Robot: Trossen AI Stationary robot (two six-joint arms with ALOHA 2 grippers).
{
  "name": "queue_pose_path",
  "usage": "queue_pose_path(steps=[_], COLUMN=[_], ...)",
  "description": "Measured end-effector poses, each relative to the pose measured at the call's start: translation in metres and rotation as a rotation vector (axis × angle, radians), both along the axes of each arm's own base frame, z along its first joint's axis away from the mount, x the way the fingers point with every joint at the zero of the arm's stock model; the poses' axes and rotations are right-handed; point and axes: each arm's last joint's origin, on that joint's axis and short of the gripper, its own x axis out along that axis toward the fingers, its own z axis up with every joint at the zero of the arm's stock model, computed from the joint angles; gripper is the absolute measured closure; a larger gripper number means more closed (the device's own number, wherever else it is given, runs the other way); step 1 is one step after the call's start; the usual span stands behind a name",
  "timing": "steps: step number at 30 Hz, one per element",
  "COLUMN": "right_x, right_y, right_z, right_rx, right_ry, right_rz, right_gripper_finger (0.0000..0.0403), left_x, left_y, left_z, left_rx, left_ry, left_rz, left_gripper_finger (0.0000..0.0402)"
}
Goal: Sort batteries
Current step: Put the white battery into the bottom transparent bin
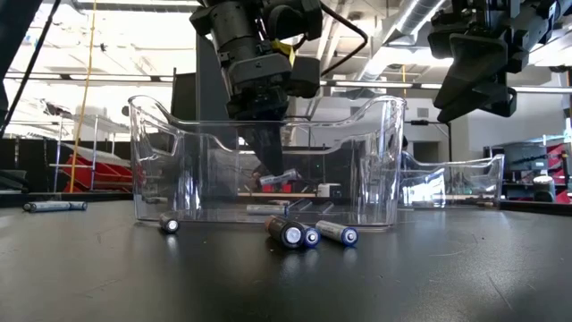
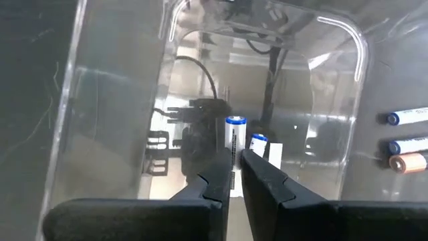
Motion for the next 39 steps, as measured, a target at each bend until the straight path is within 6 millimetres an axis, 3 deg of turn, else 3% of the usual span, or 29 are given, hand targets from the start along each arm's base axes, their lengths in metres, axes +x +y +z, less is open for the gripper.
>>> queue_pose_path(steps=[8, 19, 24, 35, 39], right_x=[0.000, 0.000, 0.000, 0.000, 0.000], right_y=[0.000, 0.000, 0.000, 0.000, 0.000], right_z=[0.000, 0.000, 0.000, 0.000, 0.000], right_rx=[-0.008, -0.010, -0.009, -0.009, -0.007], right_ry=[0.000, 0.000, 0.000, -0.001, -0.001], right_rz=[0.008, 0.010, 0.009, 0.009, 0.007], right_gripper_finger=[0.0275, 0.0275, 0.0275, 0.0275, 0.0275], left_x=[0.000, 0.001, 0.010, 0.022, 0.024], left_y=[0.000, 0.000, 0.005, 0.038, 0.047], left_z=[0.000, 0.005, 0.025, 0.097, 0.109], left_rx=[0.000, -0.029, -0.029, 0.041, 0.075], left_ry=[0.001, -0.003, -0.063, -0.205, -0.245], left_rz=[0.000, 0.064, 0.066, 0.037, 0.013], left_gripper_finger=[0.0323, 0.0319, 0.0319, 0.0319, 0.0319])
